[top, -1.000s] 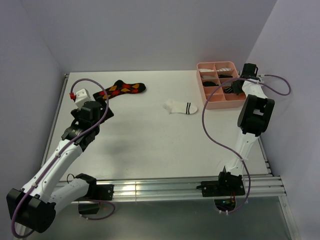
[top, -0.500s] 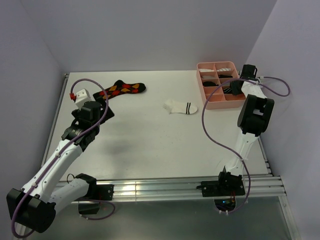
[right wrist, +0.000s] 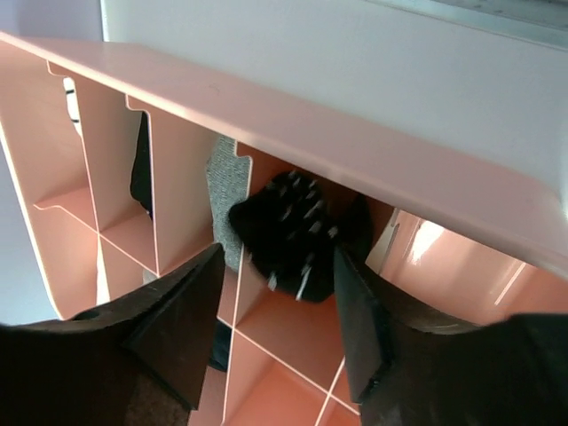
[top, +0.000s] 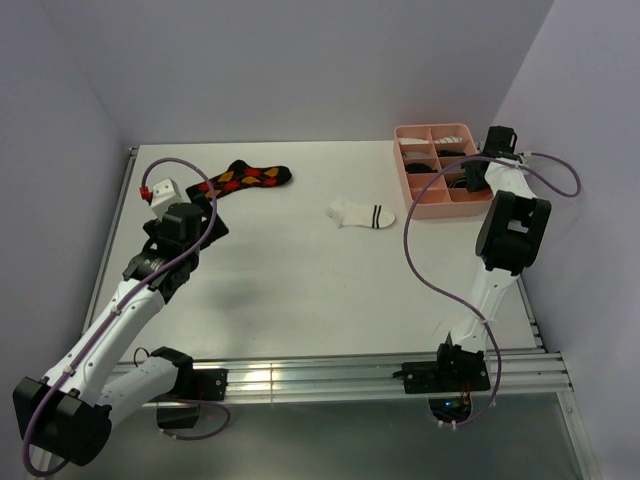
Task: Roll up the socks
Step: Place the sock in the storage box.
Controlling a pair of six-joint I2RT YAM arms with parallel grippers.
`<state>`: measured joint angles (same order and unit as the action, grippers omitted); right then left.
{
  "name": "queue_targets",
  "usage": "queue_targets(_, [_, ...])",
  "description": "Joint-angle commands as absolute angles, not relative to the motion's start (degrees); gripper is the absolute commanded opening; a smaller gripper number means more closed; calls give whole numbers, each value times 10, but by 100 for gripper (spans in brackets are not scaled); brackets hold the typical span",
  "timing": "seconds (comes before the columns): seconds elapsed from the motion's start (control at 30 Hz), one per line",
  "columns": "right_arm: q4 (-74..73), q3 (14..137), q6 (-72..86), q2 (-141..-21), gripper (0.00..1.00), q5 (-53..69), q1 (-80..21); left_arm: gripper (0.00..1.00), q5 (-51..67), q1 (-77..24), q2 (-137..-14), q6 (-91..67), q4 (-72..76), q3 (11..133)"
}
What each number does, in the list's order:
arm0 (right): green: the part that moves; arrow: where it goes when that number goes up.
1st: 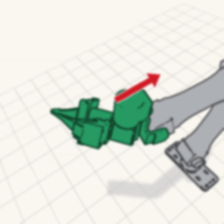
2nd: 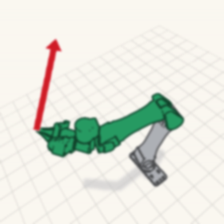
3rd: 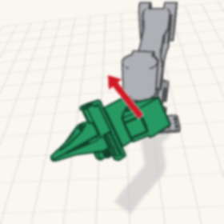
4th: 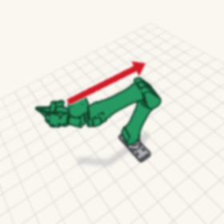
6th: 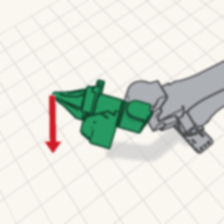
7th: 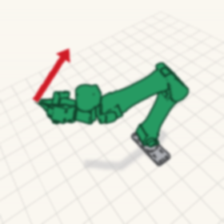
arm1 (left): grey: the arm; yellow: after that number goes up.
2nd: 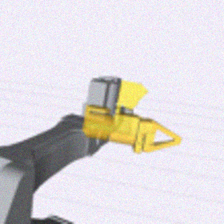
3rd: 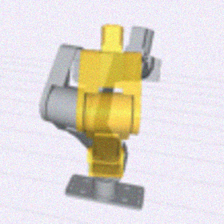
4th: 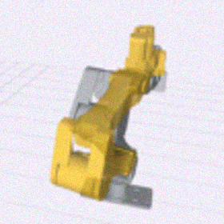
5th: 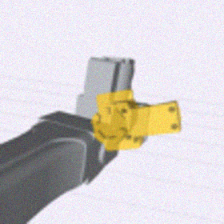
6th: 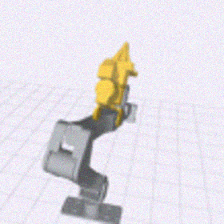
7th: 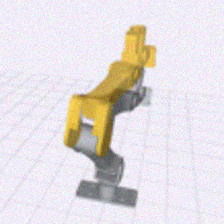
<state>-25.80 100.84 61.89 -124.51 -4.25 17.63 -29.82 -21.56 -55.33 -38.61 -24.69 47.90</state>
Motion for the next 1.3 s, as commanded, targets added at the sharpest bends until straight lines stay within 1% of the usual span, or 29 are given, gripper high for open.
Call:
queue_targets(0.0, [-331,1016,621,-1201,62,-92,191,99,-296,-214,-541,-390,-242,499])
queue_targets(0.07, [-337,1019,618,-1193,62,-98,191,99,-297,-214,-538,-390,-241,497])
queue_targets(0.13, [-339,1022,611,-1181,64,-105,191,99,-297,-214,-534,-391,-238,493])
queue_targets(0.33, [-354,1041,580,-1165,65,-120,191,99,-292,-214,-526,-389,-228,485])
queue_targets(0.5, [-323,1021,537,-1123,65,-97,186,100,-285,-214,-531,-388,-222,488])
queue_targets(0.57, [-290,1006,491,-1106,64,-80,179,99,-283,-214,-533,-385,-218,491])
queue_targets(0.7, [-228,962,404,-1045,62,-58,132,99,-274,-214,-541,-381,-210,494])
queue_targets(0.77, [-176,923,352,-1025,59,-38,87,99,-269,-214,-543,-380,-207,492])
queue_targets(0.83, [-159,904,304,-1013,56,-20,35,100,-264,-214,-547,-382,-210,493])
queue_targets(0.87, [-152,906,287,-1022,54,-11,17,99,-261,-214,-548,-385,-214,492])
queue_targets(0.9, [-160,912,276,-1032,53,-9,4,99,-258,-214,-548,-386,-217,493])
queue_targets(0.93, [-169,927,261,-1044,53,-3,-38,99,-251,-214,-549,-387,-220,491])
queue_targets(1.03, [-193,941,249,-1089,52,18,-93,100,-238,-214,-548,-395,-238,490])
queue_targets(1.17, [-201,952,244,-1147,52,16,-144,99,-222,-214,-527,-403,-253,478])
queue_targets(1.27, [-212,971,250,-1179,51,25,-159,100,-213,-214,-512,-407,-263,464])
